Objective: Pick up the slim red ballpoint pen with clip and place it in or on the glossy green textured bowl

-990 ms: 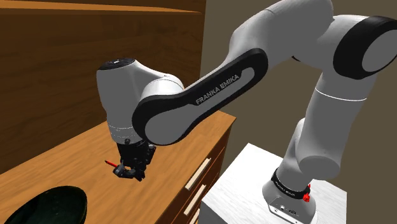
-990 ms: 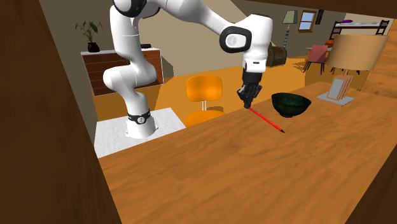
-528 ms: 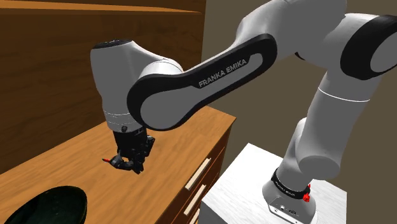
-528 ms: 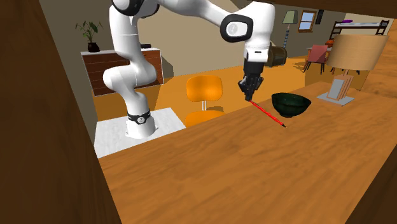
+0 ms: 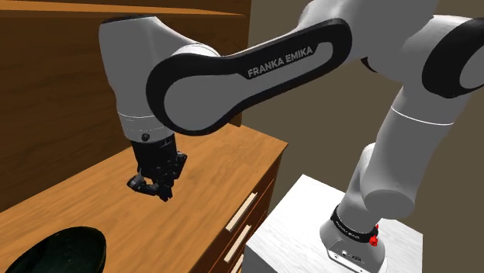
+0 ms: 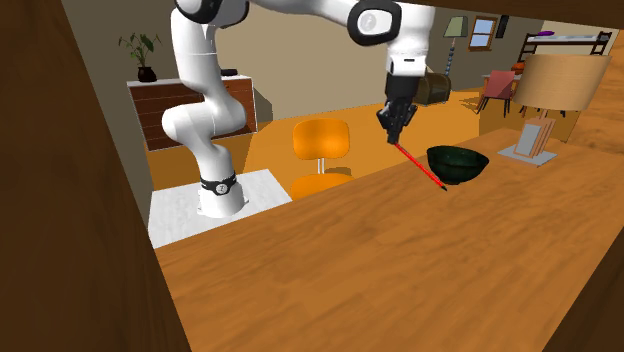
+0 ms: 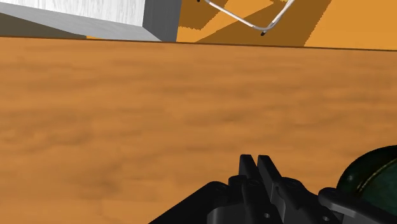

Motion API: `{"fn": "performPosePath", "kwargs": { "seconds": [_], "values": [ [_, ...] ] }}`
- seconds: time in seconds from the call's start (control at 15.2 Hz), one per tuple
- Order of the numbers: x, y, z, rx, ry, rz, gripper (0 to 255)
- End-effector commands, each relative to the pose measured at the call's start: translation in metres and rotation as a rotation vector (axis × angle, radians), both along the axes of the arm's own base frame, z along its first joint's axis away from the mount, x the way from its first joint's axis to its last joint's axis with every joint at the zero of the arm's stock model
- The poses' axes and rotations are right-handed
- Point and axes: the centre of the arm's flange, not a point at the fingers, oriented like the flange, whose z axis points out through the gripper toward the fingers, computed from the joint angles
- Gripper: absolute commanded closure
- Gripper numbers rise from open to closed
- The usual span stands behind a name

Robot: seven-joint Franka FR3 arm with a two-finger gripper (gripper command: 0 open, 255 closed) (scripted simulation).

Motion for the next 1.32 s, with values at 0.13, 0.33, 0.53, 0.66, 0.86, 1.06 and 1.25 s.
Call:
{"fn": "performPosePath", "kwargs": {
  "seconds": [0.13, 0.33, 0.53, 0.66, 0.86, 1.06, 1.25],
  "values": [
    [0.000, -0.001, 0.021, 0.000, 0.000, 0.000, 255],
    [-0.001, 0.026, 0.025, 0.000, 0.000, 0.000, 255],
    [-0.002, 0.065, 0.027, 0.000, 0.000, 0.000, 255],
    [-0.003, 0.092, 0.029, 0.000, 0.000, 0.000, 255],
    [-0.004, 0.131, 0.031, 0.000, 0.000, 0.000, 255],
    [-0.005, 0.171, 0.032, 0.000, 0.000, 0.000, 255],
    [-0.005, 0.203, 0.034, 0.000, 0.000, 0.000, 255]
  ]
}}
